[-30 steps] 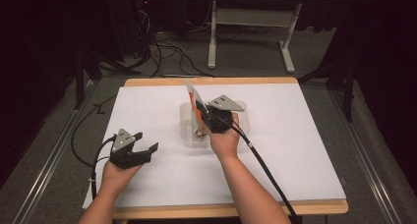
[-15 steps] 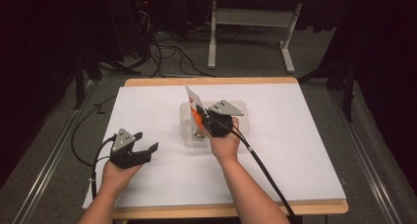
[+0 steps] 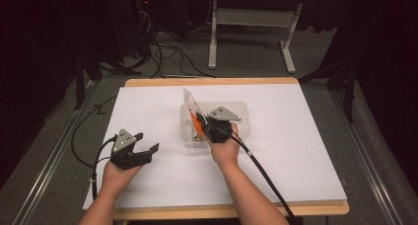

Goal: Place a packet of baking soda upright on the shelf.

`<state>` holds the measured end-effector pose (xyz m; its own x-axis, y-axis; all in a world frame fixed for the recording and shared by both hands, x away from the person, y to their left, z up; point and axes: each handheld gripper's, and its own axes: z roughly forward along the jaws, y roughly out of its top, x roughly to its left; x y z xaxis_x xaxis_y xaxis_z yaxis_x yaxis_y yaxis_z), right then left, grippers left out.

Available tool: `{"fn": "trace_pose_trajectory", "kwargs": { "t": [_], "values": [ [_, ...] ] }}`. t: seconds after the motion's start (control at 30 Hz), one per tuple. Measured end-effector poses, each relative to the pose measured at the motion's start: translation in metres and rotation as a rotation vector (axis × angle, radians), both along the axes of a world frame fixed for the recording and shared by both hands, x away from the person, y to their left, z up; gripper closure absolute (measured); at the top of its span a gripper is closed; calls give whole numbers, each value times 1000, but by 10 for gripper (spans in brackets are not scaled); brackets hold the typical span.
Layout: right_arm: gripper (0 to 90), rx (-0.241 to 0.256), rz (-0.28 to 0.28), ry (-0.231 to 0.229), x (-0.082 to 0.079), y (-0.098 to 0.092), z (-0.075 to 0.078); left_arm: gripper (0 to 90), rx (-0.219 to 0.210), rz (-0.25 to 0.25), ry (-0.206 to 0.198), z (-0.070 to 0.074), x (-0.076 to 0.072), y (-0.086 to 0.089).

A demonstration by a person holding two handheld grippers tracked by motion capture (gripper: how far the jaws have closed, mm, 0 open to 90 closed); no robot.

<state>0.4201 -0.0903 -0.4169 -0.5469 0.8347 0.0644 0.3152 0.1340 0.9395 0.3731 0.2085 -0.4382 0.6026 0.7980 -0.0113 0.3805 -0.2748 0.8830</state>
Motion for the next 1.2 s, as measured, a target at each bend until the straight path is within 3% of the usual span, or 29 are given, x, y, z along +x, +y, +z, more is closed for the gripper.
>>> {"fn": "trace_pose_trajectory", "kwargs": {
  "t": [0.13,0.37,0.77,1.2],
  "values": [
    [900,28,-2,-2,-4,0,-3,272,1,0,1,0,0,0],
    [838,19,8,-13,-8,-2,6,273,0,2,0,0,0,0],
    [561,-1,21,-14,-13,-2,21,272,0,0,2,0,0,0],
    [215,-22,21,7,-14,-4,24,272,-1,0,1,-1,1,0]
  ]
}}
